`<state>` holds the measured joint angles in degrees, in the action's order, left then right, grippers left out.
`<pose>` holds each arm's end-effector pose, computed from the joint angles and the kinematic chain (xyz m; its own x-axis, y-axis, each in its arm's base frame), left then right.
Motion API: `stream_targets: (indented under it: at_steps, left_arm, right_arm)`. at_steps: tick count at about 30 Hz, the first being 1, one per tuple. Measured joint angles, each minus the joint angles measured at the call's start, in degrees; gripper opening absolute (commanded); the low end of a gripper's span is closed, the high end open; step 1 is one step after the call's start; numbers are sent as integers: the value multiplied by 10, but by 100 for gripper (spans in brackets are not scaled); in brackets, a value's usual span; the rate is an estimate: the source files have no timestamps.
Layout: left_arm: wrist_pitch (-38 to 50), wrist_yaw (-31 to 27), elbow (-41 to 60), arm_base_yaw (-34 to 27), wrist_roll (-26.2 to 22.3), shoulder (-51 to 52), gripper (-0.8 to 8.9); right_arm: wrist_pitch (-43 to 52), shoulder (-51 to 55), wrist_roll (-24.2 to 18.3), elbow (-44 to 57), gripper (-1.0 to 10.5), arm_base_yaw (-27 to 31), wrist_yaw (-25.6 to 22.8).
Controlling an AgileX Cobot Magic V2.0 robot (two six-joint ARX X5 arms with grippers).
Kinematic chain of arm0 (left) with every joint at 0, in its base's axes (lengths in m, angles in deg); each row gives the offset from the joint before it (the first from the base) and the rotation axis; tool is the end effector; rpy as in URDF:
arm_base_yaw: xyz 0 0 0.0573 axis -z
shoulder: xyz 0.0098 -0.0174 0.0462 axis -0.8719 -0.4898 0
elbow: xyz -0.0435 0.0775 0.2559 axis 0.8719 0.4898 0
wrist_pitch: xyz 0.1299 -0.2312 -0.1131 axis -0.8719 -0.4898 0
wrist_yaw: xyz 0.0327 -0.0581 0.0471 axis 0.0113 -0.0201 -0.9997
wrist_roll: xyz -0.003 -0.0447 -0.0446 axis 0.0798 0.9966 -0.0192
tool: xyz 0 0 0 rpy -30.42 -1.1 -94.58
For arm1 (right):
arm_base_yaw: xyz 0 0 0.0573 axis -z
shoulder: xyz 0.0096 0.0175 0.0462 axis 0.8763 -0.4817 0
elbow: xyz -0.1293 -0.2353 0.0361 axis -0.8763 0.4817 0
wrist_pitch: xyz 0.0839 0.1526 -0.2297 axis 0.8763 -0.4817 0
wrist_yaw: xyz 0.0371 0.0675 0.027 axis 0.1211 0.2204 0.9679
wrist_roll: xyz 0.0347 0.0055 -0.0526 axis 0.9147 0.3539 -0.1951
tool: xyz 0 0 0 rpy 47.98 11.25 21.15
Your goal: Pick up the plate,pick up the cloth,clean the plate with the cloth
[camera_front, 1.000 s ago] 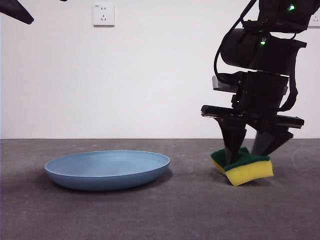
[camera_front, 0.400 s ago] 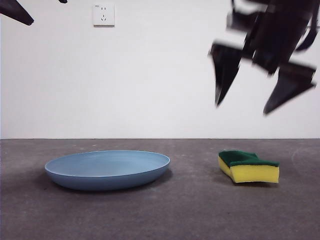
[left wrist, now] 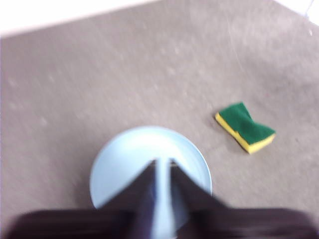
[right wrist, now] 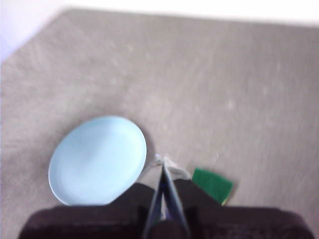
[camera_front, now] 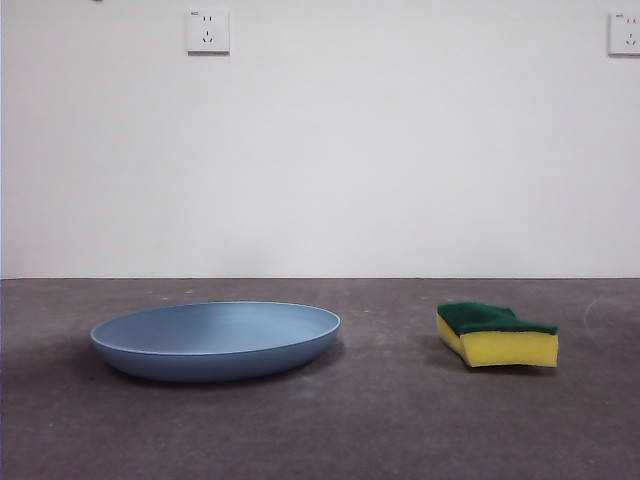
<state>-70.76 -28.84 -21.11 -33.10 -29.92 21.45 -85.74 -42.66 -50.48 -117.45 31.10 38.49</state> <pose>0.1888 -0.1029 0.3549 0.7468 -0.4894 -0.4503 0.5220 0.8509 -0.0591 0.1864 0.1074 0.3717 0.7863 0.4429 -0.4307 -0.4451 0.8896 0.1022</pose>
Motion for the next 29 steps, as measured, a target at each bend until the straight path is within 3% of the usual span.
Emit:
stream_targets:
  at_steps: [7,12,15,21,29]
  left_arm:
    - [106,-35,100,22,-8,98,-8]
    - [170,-34,209,28,-7,176,-8]
    - [162,-30,228,30,-1,190,-3]
    - [128,-31,227,30,57,185,-3]
    - [116,-31,227,30,70,167,-3]
  right_arm:
    - [82,124,-5,130,-8,-53,-89]
    - [110,185,-7,216,-7,-63,-101]
    - [89,184,3,226,2,-63,-106]
    - [76,176,57,227,2,-63,-113]
    - [76,178,66,227,2,-63,-114]
